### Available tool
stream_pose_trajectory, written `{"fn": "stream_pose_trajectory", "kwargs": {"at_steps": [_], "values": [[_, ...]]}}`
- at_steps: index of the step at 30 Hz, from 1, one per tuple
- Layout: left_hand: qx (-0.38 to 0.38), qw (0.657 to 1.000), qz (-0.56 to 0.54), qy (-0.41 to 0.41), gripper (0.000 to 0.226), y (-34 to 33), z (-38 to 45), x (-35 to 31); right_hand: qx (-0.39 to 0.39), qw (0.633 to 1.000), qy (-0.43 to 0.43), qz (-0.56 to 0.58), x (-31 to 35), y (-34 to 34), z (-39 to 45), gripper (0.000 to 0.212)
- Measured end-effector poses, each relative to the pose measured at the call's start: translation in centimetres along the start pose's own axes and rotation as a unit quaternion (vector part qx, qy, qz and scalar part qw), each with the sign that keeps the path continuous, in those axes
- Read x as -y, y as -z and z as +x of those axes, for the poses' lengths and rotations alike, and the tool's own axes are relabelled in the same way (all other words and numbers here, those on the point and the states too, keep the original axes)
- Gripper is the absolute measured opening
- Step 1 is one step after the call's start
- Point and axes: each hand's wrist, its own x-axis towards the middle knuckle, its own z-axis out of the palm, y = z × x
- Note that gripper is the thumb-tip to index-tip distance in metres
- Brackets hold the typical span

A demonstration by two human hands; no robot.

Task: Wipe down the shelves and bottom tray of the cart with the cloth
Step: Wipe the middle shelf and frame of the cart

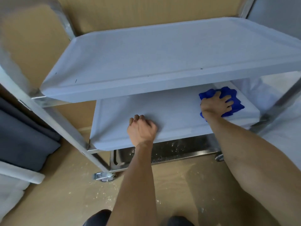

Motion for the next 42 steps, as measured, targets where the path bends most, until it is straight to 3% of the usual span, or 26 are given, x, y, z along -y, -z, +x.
{"fn": "stream_pose_trajectory", "kwargs": {"at_steps": [5, 7, 10, 23, 29, 36, 42], "values": [[0.013, 1.000, 0.018, -0.006, 0.022, -0.2, 0.0, 0.4, 0.073, 0.982, 0.166, 0.049, 7.4, -3.5, -11.8, 0.052], [0.010, 1.000, 0.023, -0.006, 0.019, -0.2, 0.1, 0.6, 0.097, 0.965, 0.237, 0.059, 8.0, -4.1, -15.9, 0.048], [0.012, 0.999, 0.041, -0.014, 0.017, -0.1, -0.3, 0.4, 0.114, 0.953, 0.276, 0.053, 6.3, -3.2, -16.3, 0.046], [0.020, 0.999, 0.045, -0.019, 0.022, -0.6, 0.0, 0.4, -0.020, 0.998, 0.052, 0.031, -5.1, 2.6, -3.2, 0.050], [0.007, 0.998, 0.066, 0.003, 0.025, -1.3, 0.3, 0.5, -0.037, 0.999, -0.036, 0.011, -5.7, 3.0, 1.0, 0.057], [0.015, 0.996, 0.091, 0.010, 0.026, -1.2, 0.4, 0.2, -0.017, 0.998, -0.029, -0.047, -4.6, 2.5, 0.2, 0.066], [0.013, 0.996, 0.091, 0.011, 0.028, -1.2, 0.2, 0.3, 0.018, 0.993, 0.116, 0.010, -2.8, 1.1, -7.9, 0.054]]}}
